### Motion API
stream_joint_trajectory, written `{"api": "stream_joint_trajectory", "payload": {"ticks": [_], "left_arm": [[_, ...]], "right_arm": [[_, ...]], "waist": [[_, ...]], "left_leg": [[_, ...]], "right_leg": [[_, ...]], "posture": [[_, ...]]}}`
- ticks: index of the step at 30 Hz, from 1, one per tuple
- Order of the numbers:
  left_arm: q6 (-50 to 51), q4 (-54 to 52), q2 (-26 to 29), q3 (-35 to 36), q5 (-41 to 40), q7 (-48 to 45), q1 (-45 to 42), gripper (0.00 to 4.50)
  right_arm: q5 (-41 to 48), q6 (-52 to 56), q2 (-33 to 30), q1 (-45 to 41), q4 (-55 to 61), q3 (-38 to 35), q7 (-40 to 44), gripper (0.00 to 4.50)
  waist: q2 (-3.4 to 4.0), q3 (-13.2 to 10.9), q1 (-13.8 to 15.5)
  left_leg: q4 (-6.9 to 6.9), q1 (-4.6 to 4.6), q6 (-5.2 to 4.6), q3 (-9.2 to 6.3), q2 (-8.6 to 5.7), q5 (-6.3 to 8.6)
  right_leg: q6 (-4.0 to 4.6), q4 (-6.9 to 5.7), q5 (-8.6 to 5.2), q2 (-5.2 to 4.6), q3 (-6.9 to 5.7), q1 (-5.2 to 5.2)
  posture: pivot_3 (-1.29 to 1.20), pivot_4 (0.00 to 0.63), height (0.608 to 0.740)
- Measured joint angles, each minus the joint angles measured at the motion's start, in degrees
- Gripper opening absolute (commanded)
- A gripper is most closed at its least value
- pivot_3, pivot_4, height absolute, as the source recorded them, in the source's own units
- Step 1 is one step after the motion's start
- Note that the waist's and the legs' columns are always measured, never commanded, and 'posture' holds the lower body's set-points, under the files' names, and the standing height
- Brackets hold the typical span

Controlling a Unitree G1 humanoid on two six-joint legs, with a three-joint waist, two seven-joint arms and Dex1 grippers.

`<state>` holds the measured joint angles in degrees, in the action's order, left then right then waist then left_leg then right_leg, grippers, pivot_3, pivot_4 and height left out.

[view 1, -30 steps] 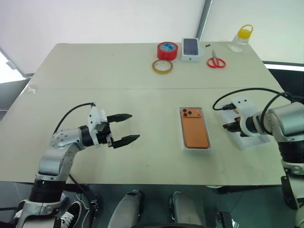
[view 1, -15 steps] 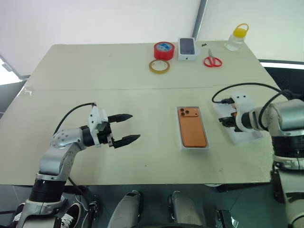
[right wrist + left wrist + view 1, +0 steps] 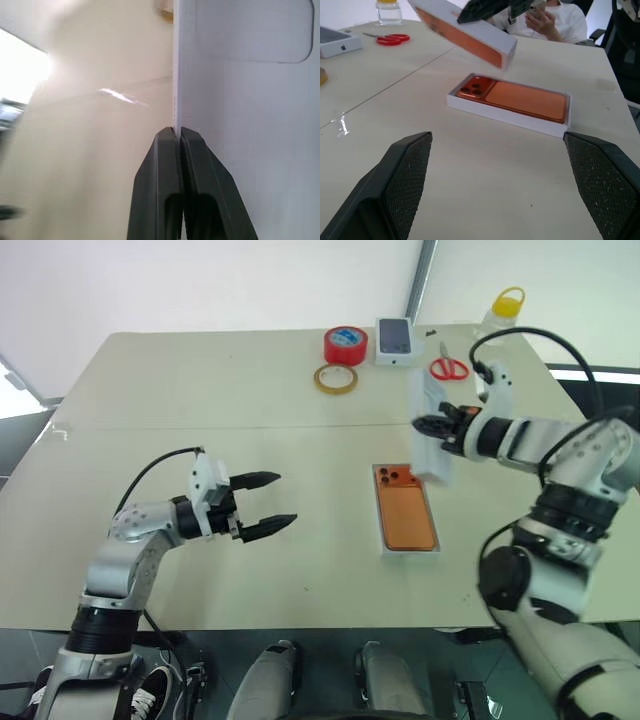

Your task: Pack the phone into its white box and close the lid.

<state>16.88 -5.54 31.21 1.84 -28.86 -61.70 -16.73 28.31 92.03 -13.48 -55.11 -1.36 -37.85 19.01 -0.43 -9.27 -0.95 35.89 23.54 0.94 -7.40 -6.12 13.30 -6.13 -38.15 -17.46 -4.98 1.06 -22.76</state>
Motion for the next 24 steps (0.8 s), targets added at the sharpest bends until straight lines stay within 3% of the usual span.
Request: {"api": "stream_joint_trajectory", "payload": {"ticks": [6, 10, 13, 16, 18, 22, 24], "left_arm": [[1.34, -0.09, -0.26, 0.03, -0.57, 0.99, -0.09, 4.45], [2.06, -0.14, -0.6, 0.13, -0.91, 2.0, -0.58, 4.45], [2.6, -0.3, -0.98, 0.14, -1.77, 2.56, -1.04, 4.45], [3.08, -0.31, -1.49, 0.2, -2.35, 3.36, -1.14, 4.45], [3.69, -0.77, -1.61, 0.29, -2.85, 3.91, -1.25, 4.45], [4.0, -1.47, -2.2, 0.55, -2.9, 5.07, -1.13, 4.45], [4.06, -1.8, -2.88, 0.1, -2.87, 5.66, -0.85, 3.87]], "right_arm": [[11.64, 0.08, 7.86, 4.41, 7.33, -6.29, -2.24, 0.08], [32.93, 0.09, 12.23, 16.56, 12.0, -5.07, -10.97, 0.08], [44.55, 0.03, 12.07, 20.31, 12.98, -2.96, -18.11, 0.08], [60.64, -4.47, 7.78, 24.17, 13.13, 3.48, -28.32, 0.08], [72.9, -11.25, 1.2, 29.98, 13.65, 11.36, -35.57, 0.08], [81.26, -18.69, -6.49, 36.94, 14.87, 21.33, -39.3, 0.08], [82.24, -22.25, -8.52, 37.1, 15.12, 24.27, -39.73, 0.0]], "waist": [[0.05, -0.03, 0.14], [0.12, -0.07, -0.27], [0.21, -0.12, -0.47], [0.21, -0.12, -0.4], [0.2, -0.12, -0.16], [0.17, -0.15, -0.38], [0.17, -0.15, -0.62]], "left_leg": [[0.08, 0.0, -0.01, 0.02, -0.05, 0.0], [-0.12, 0.0, 0.03, 0.02, 0.03, -0.04], [-0.06, 0.0, 0.04, 0.13, 0.02, -0.05], [0.01, -0.03, 0.02, 0.11, 0.03, -0.05], [0.0, -0.03, -0.02, 0.11, 0.03, -0.03], [0.05, -0.01, -0.08, 0.16, 0.03, -0.01], [0.08, -0.04, -0.08, 0.17, 0.07, -0.01]], "right_leg": [[0.01, -0.01, 0.01, -0.03, 0.03, 0.04], [0.03, -0.03, 0.01, 0.01, 0.08, -0.09], [0.03, -0.1, 0.02, -0.01, 0.19, -0.12], [0.03, -0.11, 0.02, 0.0, 0.17, -0.05], [0.03, 0.0, 0.01, -0.02, 0.14, 0.03], [0.01, 0.03, 0.01, -0.01, 0.16, 0.03], [0.01, -0.01, 0.01, 0.03, 0.16, 0.06]], "posture": [[0.0, 0.15, 0.74], [0.0, 0.15, 0.74], [0.0, 0.15, 0.74], [0.0, 0.15, 0.74], [0.0, 0.15, 0.74], [0.0, 0.15, 0.74], [0.0, 0.15, 0.74]]}}
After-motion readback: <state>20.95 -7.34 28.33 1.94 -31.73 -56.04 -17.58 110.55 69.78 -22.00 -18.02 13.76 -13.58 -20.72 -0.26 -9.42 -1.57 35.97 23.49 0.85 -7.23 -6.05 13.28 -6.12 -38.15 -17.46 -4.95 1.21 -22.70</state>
